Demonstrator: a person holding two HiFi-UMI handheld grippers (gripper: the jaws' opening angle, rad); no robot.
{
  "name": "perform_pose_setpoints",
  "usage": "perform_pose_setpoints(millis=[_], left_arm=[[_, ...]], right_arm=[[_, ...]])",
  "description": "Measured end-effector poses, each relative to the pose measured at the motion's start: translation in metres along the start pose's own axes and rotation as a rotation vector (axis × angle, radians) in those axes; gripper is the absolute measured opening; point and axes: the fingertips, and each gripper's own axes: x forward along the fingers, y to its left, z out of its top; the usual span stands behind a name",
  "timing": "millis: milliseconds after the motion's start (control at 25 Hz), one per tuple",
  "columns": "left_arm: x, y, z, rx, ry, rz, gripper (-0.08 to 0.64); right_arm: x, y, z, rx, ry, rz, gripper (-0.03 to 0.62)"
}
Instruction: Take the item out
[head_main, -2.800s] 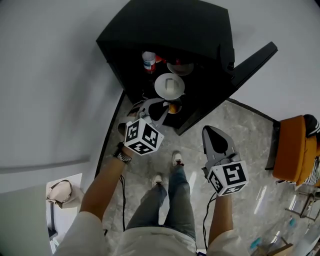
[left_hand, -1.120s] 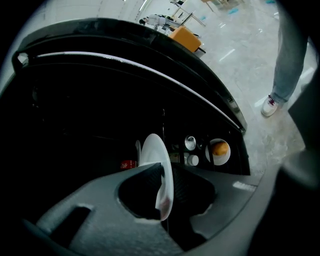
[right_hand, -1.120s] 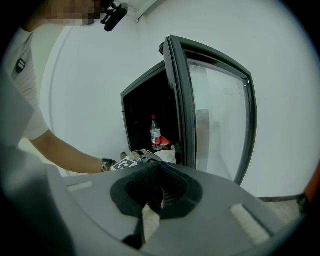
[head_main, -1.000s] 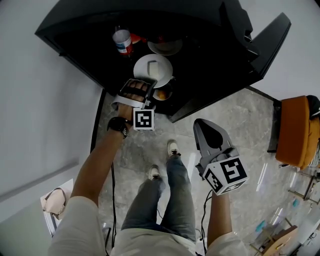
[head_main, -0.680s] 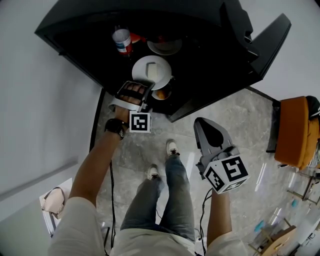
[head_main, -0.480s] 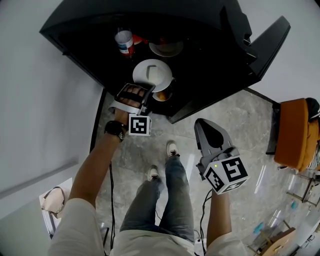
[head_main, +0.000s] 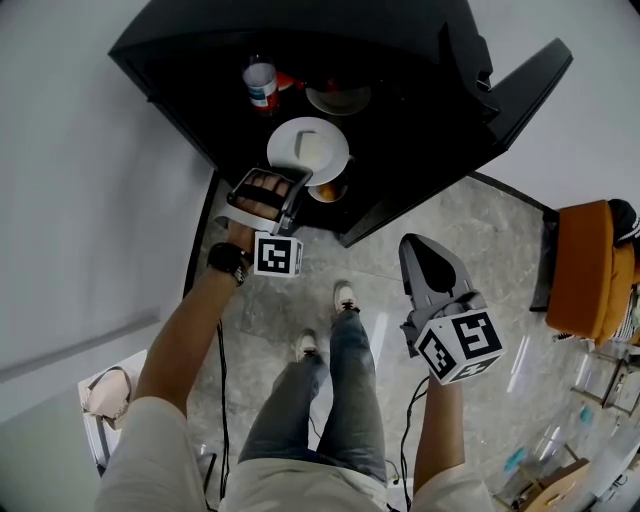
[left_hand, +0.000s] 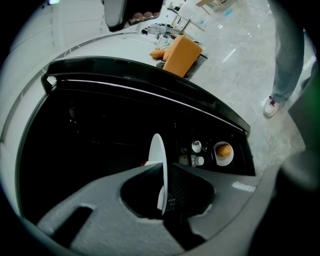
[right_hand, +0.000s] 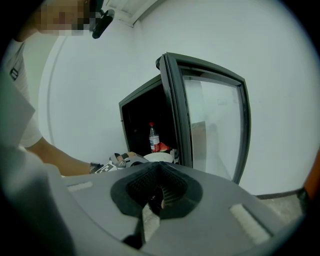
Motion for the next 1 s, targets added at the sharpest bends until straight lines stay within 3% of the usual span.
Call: perform_pose_setpoints(millis=[360, 600, 1000], left_arm=[[-0.061, 0.053, 0.013, -0.017, -0.037, 0.024, 0.026], [-0.112, 0.084, 0.020, 0.012, -0.046, 0.027, 0.026], [-0.197, 0.142, 0.060, -0.043, -0.096, 0.044, 0.026]], right_arm=[[-0.029, 0.025, 0.044, -0.024, -0.012, 0.004, 0.008], [-0.049, 0.045, 0.082, -0.046, -0.043, 0.013, 0.008], [-0.096, 0.069, 0.139, -0.080, -0.087, 0.013, 0.008]])
